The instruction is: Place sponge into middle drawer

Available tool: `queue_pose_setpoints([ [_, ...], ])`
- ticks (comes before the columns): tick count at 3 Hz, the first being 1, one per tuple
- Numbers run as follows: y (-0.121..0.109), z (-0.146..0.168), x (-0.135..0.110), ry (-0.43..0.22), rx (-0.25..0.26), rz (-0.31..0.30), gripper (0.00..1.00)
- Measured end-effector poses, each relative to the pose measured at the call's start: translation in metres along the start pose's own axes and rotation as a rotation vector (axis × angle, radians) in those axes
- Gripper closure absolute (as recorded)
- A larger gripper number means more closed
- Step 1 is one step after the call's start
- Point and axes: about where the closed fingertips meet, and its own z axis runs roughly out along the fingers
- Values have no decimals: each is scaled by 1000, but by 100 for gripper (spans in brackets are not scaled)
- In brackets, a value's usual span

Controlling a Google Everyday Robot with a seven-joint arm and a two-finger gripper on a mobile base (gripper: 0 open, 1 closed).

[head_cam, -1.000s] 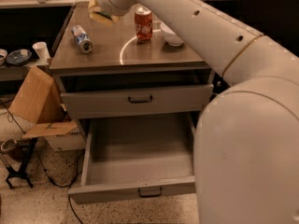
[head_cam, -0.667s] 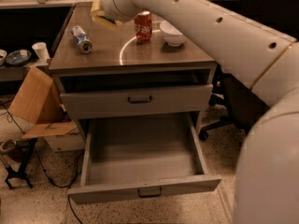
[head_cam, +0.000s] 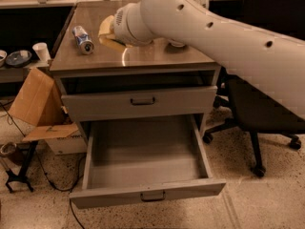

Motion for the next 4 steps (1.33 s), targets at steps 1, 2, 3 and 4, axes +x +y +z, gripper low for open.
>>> queue_pose_setpoints([
  [1,7,-18,-34,-65,17,-3,100],
  [2,20,-26,-75,-165,48,-3,100],
  [3,40,-13,-125,-317,70,-2,100],
  [4,70,15,-183,-492,61,31,100],
])
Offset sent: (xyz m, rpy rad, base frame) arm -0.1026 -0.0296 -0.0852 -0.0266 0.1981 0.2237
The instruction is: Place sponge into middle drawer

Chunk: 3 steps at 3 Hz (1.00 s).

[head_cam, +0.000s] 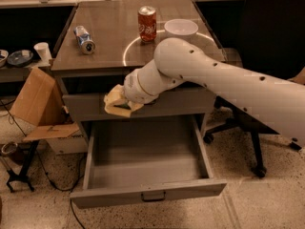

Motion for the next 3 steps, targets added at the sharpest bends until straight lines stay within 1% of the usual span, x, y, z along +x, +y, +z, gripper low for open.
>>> queue_pose_setpoints([
  [1,29,55,-33,-164,0,47,100],
  [2,53,103,-70,-291,0,80,100],
  [3,67,144,-90,-351,-30,109,100],
])
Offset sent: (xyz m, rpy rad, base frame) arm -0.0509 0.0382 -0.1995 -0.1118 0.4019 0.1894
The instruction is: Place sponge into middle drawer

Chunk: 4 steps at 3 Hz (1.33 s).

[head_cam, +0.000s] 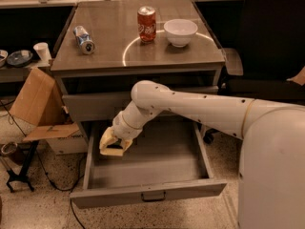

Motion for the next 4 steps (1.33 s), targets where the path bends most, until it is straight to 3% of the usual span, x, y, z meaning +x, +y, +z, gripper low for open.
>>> queue_pose_setpoints([
  [1,14,38,11,30,-39,70,100],
  [2,21,56,27,79,-61,126,100],
  [3,30,74,32,82,-75,152,100],
  [4,40,88,32,62,-90,167,81],
])
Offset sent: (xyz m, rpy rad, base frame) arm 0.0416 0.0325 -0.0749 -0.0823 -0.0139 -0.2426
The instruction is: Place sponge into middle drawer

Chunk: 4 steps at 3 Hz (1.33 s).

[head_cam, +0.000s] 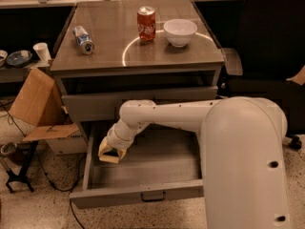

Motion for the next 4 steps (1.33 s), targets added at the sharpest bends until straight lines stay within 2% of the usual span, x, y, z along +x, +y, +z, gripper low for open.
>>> queue_pose_setpoints([
  [2,10,5,7,9,-35,26,34],
  [3,13,3,9,31,-43,40,4],
  [4,13,3,9,30,-43,40,0],
])
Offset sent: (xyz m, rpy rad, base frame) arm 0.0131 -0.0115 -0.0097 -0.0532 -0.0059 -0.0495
